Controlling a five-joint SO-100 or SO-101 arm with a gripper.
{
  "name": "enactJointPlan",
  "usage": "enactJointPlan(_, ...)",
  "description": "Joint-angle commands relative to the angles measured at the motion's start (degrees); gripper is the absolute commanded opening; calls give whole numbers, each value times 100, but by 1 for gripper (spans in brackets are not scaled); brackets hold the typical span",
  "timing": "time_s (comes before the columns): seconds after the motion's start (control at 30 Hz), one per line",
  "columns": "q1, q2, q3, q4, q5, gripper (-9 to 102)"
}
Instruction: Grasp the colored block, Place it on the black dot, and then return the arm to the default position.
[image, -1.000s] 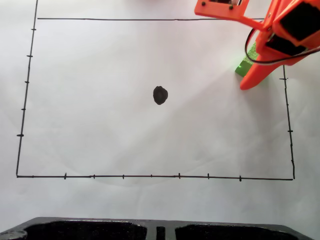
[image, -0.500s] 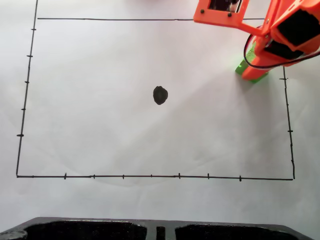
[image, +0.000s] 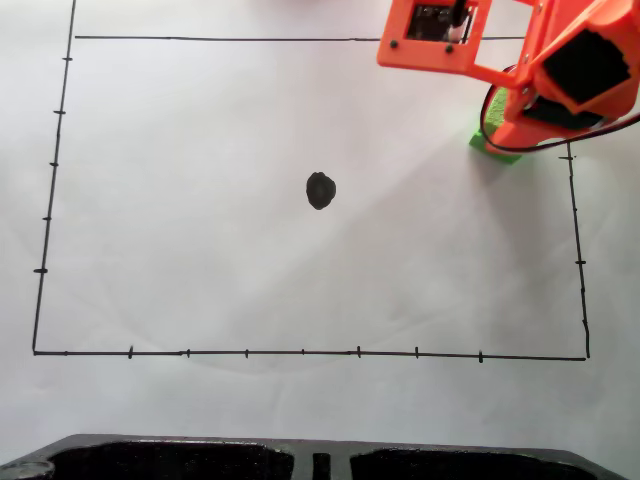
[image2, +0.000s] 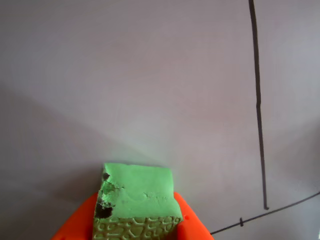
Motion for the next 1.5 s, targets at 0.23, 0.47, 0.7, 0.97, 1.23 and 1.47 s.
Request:
enactJointPlan(0.23,475,1125,-97,475,-1371,6)
enactJointPlan(0.47,1081,1688,-79,817,-2672,5)
enactJointPlan(0.7,2162,2021,-9,1046,-4096,4)
enactJointPlan(0.97,3296,2065,141,967,-5353,4)
enactJointPlan(1.23,3841,1652,141,844,-5854,4)
enactJointPlan(1.47,4113,1169,141,457,-6144,4)
